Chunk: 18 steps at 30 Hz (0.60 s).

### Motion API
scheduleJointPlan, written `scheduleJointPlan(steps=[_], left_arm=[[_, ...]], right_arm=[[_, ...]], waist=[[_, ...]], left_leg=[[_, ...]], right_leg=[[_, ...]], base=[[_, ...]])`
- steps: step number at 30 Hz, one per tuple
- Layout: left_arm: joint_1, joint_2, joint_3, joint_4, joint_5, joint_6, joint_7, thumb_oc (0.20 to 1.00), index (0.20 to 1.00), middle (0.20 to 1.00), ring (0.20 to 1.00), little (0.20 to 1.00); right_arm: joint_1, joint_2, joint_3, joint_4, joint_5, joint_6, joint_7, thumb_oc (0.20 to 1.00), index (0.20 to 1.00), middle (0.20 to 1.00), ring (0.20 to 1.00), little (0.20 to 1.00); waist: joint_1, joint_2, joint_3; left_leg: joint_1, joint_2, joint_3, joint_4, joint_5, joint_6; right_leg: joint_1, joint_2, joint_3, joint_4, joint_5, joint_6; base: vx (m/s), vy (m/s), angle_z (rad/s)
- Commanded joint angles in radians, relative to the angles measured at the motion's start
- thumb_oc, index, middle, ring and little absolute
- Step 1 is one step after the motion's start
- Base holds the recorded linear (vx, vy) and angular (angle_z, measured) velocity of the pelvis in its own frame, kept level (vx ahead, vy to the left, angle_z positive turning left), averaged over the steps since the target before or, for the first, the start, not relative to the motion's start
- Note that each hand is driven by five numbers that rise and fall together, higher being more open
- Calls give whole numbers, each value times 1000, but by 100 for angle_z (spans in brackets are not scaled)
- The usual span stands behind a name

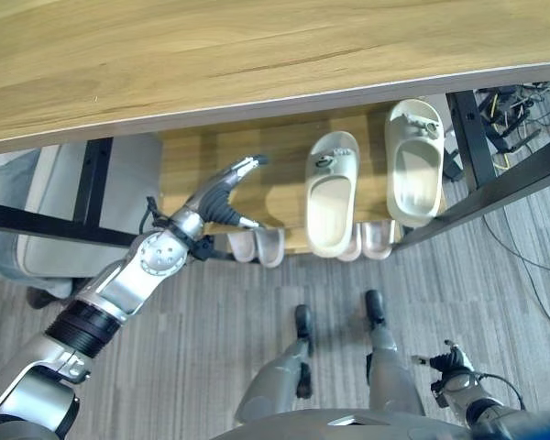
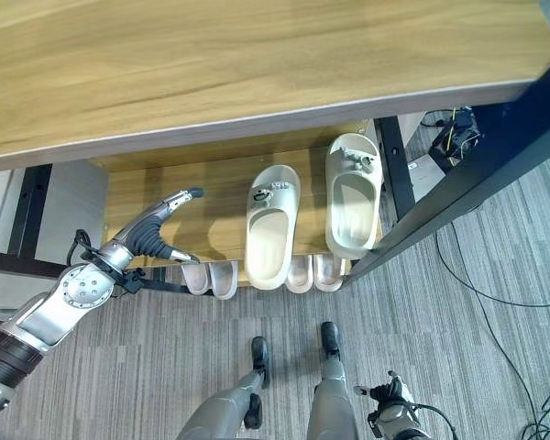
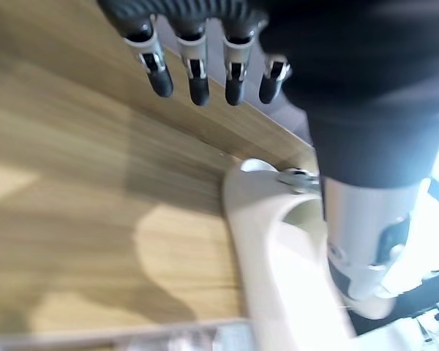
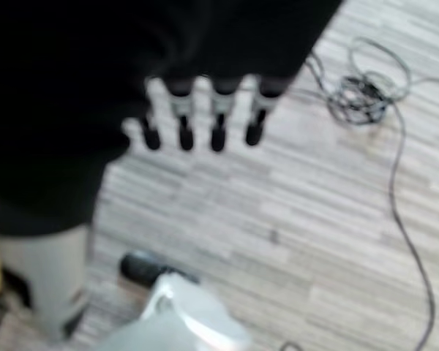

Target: Arrange the slippers neatly on the shoe rack.

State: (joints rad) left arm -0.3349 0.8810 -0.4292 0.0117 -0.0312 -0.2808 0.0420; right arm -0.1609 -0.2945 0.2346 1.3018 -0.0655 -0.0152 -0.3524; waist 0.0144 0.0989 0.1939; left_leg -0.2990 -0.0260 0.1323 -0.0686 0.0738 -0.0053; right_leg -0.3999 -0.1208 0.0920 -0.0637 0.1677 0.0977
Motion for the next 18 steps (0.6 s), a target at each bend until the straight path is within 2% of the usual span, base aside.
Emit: scheduleJointPlan(steps=[1,8,18], left_arm=[[6,16,-2,-56,-46,-37,-22,1000,1000,1000,1000,1000],[-14,-68,-62,15,6,-13,-24,1000,1000,1000,1000,1000],[-15,-160,-100,38,-18,-1,-43,1000,1000,1000,1000,1000]], right_arm=[[-7,-37,-13,-27,-22,15,4,1000,1000,1000,1000,1000],[-31,-37,-7,-34,-15,13,-4,1000,1000,1000,1000,1000],[-38,-44,-7,-33,-18,14,-9,1000,1000,1000,1000,1000]], waist=[[-2,47,-31],[-5,52,-23],[-13,56,-25]], left_leg=[[-101,-19,-13,129,-73,-9],[-110,-21,-11,129,-70,-9],[-119,-21,-10,131,-70,-8]], right_leg=[[-92,-10,-65,186,-112,42],[-102,-11,-61,187,-109,42],[-114,-9,-57,190,-109,41]], base=[[0,0,0],[0,0,0],[0,0,0]])
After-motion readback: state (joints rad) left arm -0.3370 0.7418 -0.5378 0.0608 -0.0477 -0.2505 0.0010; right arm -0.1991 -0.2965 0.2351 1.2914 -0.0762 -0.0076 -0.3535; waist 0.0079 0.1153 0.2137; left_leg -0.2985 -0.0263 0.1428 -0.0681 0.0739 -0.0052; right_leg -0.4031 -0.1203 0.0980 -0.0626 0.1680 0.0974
